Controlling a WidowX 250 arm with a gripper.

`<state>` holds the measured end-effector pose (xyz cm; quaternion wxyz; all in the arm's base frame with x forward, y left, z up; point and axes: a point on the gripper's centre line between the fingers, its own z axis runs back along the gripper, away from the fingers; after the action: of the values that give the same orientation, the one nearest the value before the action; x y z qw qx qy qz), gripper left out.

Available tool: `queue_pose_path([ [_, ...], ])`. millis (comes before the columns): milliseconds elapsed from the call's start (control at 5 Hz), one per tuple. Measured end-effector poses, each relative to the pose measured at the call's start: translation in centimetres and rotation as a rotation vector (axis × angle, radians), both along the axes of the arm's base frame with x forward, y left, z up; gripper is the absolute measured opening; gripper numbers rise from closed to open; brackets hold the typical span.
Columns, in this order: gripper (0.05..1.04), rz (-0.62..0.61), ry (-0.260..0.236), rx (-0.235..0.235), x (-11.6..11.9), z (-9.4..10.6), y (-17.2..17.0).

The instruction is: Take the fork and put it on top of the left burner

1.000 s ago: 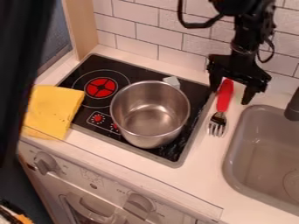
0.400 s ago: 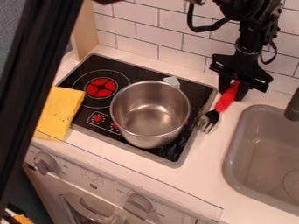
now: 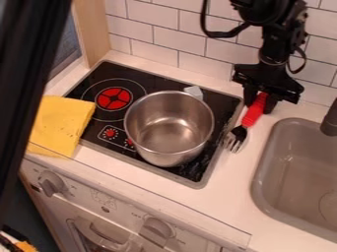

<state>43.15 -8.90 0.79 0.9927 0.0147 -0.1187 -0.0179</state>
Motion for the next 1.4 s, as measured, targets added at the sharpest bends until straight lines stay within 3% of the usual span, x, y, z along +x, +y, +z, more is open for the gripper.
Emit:
queue_pose_path([
  [200, 0.409, 0.009, 0.0, 0.016, -0.1, 0.4, -0.5],
  [400, 0.409, 0.039, -0.091, -0.032, 0.4, 4.1, -1.4],
  [600, 0.409, 0.059, -0.125, -0.061, -0.2, 5.7, -1.6],
  [800, 0.409, 0.059, -0.187, -0.077, -0.8, 9.0, -2.2],
  [1000, 0.409, 0.093, -0.259, -0.088, -3.8, 13.3, -1.2],
  [1400, 0.409, 0.289, -0.201, -0.035, -6.2, 15.7, 6.0],
])
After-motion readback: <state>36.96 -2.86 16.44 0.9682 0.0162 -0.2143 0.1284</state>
